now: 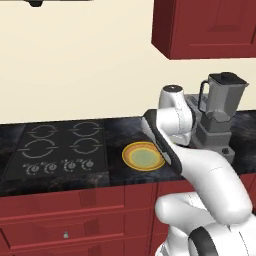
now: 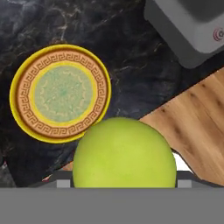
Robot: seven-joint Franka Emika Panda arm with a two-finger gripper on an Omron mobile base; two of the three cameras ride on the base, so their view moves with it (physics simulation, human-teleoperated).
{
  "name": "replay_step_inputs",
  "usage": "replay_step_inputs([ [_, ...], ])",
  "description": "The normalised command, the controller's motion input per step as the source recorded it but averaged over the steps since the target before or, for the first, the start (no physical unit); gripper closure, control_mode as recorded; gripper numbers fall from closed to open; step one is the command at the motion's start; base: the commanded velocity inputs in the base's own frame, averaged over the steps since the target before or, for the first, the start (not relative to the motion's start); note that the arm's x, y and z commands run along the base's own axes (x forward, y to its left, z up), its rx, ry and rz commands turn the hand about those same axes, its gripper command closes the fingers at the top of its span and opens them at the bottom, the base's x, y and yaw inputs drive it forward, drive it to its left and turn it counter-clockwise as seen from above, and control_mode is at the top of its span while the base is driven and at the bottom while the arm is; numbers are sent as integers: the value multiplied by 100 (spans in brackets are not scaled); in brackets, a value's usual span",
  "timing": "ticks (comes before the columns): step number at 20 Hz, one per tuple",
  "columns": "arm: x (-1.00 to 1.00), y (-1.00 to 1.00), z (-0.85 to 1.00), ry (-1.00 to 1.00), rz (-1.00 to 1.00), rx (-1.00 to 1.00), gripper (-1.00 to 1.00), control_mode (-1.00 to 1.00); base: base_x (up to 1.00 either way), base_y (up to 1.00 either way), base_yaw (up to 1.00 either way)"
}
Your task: Pick the pear and banana from the fridge and place them on the plate next to the blender to make a fruit smoothie.
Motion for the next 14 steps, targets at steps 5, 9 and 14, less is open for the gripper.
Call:
replay_step_inputs([
  [5,98,11,-80,1,0,0,100,-100,0,0,0],
  [9,89,7,-78,8,0,0,100,-100,0,0,0],
  [14,74,6,-80,6,0,0,100,-100,0,0,0],
])
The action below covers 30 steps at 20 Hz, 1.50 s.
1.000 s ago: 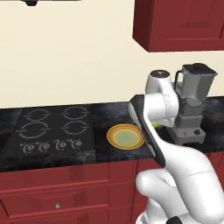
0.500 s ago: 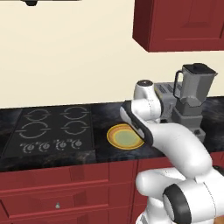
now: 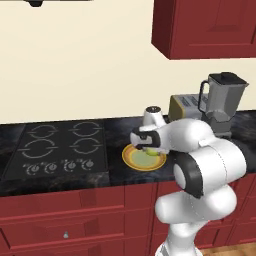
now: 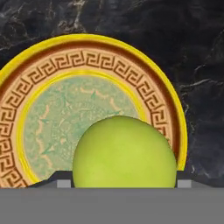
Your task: Pick the pear and banana from the fridge and place them on the plate next to the blender to make a fruit smoothie.
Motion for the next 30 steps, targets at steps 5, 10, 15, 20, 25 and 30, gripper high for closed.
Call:
replay_step_inputs([
  [5,85,11,-36,-2,-4,-3,-100,-100,0,0,0],
  [10,14,2,4,0,-10,0,-100,-100,0,0,0],
  [15,-47,0,64,-4,-2,0,-100,-100,0,0,0],
  [20,-97,-10,88,-7,8,0,-100,-100,0,0,0],
  [25,-100,-18,91,-6,16,0,-100,-100,0,0,0],
  [30,-100,-24,97,-17,17,0,-100,-100,0,0,0],
])
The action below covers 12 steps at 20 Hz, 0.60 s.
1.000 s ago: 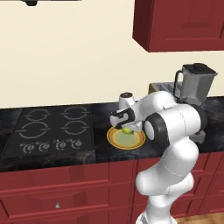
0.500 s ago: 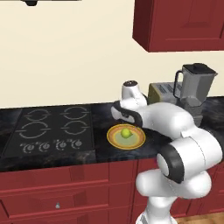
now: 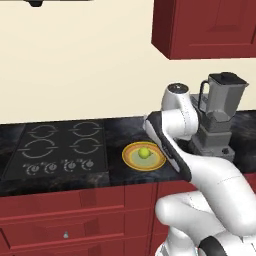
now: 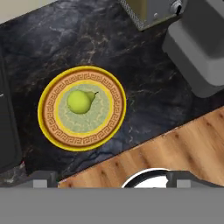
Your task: Pick the pear and banana from the fridge and place them on the plate next to the blender to make a fruit smoothie.
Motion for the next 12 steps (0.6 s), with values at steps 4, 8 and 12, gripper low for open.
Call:
replay_step_inputs([
  [4,-100,-22,73,-23,17,0,-100,-100,0,0,0],
  [8,-100,-3,31,-24,7,0,-100,-100,0,0,0],
  [12,-100,0,0,-14,0,-2,-100,-100,0,0,0],
])
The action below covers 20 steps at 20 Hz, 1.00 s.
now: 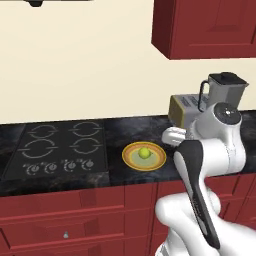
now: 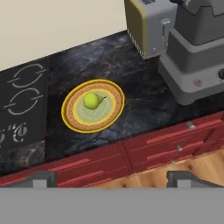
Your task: Pick the pear and banana from the fridge and place them on the plate next to the blender to make a fruit smoothie.
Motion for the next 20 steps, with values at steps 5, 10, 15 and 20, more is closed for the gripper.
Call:
replay_step_inputs([
  [5,-20,-2,0,-3,-3,0,-100,100,-69,-26,-47],
  [10,0,0,0,0,0,0,-100,100,-49,-32,-71],
  [15,0,0,0,0,0,0,-100,100,-5,-62,-74],
  [20,0,0,0,0,0,0,-100,100,0,-72,-75],
])
